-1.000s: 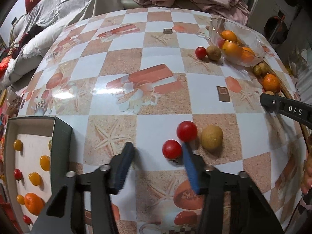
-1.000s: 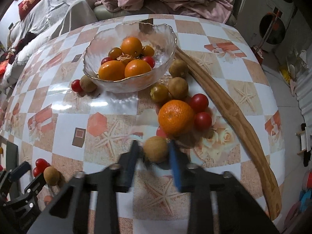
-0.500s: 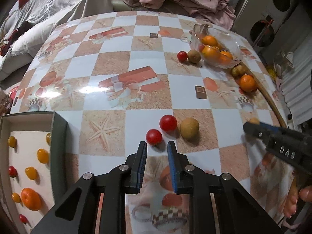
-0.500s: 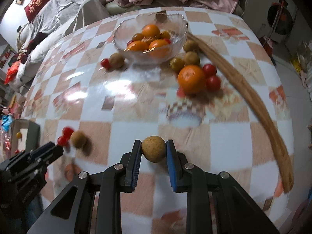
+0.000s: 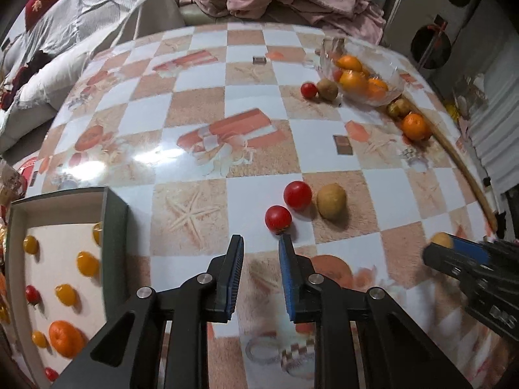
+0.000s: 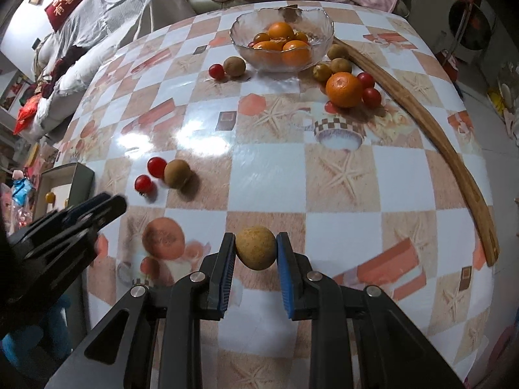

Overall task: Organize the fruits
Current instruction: 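Grasp a red cherry tomato with the left tool while the right holds the kiwi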

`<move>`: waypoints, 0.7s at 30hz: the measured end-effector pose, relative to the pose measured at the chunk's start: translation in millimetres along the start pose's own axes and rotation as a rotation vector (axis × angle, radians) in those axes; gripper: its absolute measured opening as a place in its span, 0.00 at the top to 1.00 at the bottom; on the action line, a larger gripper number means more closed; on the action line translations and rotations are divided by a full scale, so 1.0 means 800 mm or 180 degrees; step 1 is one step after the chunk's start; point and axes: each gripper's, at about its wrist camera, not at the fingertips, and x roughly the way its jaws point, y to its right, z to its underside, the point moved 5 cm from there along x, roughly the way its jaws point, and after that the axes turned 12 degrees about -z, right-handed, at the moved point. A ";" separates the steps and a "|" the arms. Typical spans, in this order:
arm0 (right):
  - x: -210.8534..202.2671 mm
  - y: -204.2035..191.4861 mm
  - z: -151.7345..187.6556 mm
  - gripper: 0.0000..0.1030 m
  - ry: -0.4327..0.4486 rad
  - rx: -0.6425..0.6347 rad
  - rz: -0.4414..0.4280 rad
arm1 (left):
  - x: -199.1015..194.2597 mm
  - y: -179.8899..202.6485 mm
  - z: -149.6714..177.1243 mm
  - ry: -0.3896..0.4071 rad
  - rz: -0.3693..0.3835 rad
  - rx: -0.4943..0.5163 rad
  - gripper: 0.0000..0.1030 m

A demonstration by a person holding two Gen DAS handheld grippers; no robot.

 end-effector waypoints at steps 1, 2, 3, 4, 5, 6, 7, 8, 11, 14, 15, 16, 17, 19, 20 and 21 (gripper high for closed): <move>-0.001 0.001 0.002 0.73 0.0000 0.0011 -0.0002 | 0.003 0.000 0.000 -0.0011 0.0005 -0.0003 0.77; -0.002 0.002 0.004 0.73 -0.0002 0.0024 -0.0003 | 0.006 0.001 -0.001 -0.0012 0.0015 -0.0007 0.77; -0.003 0.005 0.006 0.73 -0.0008 0.0046 -0.0002 | 0.007 0.002 -0.001 -0.0002 0.0035 -0.0007 0.77; -0.003 0.006 0.007 0.73 -0.0011 0.0065 -0.0003 | 0.007 0.003 0.000 0.0003 0.0053 0.0001 0.75; -0.004 0.009 0.009 0.73 -0.0011 0.0083 -0.0006 | 0.007 0.004 0.000 0.0004 0.0058 0.0018 0.58; -0.005 0.010 0.010 0.73 -0.0011 0.0096 -0.0007 | 0.005 0.003 0.001 0.0040 0.0039 0.0028 0.43; -0.006 0.011 0.010 0.73 -0.0010 0.0102 -0.0008 | 0.000 0.002 0.001 0.0118 -0.0002 0.0022 0.27; -0.007 0.013 0.011 0.73 -0.0004 0.0112 -0.0011 | -0.006 0.001 0.000 0.0231 -0.0030 0.0020 0.27; -0.008 0.016 0.012 0.73 0.0006 0.0133 -0.0020 | 0.000 0.005 -0.004 0.0176 -0.0071 0.0113 0.27; -0.008 0.019 0.012 0.73 0.0007 0.0161 -0.0033 | 0.009 0.009 -0.012 0.0164 -0.0139 0.0154 0.27; -0.009 0.019 0.011 0.73 0.0010 0.0164 -0.0037 | 0.012 0.010 -0.014 0.0151 -0.0148 0.0163 0.27; -0.010 0.019 0.011 0.73 0.0010 0.0167 -0.0040 | 0.015 0.012 -0.015 0.0138 -0.0163 0.0172 0.27; -0.011 0.020 0.011 0.73 0.0013 0.0169 -0.0044 | 0.019 0.014 -0.016 0.0120 -0.0163 0.0187 0.27; -0.012 0.021 0.010 0.73 0.0021 0.0168 -0.0045 | 0.025 0.016 -0.018 0.0100 -0.0211 0.0199 0.34; -0.012 0.021 0.010 0.73 0.0025 0.0174 -0.0046 | 0.029 0.017 -0.017 0.0066 -0.0207 0.0200 0.42; -0.013 0.022 0.010 0.73 0.0028 0.0181 -0.0048 | 0.027 0.016 -0.018 0.0084 -0.0187 0.0167 0.43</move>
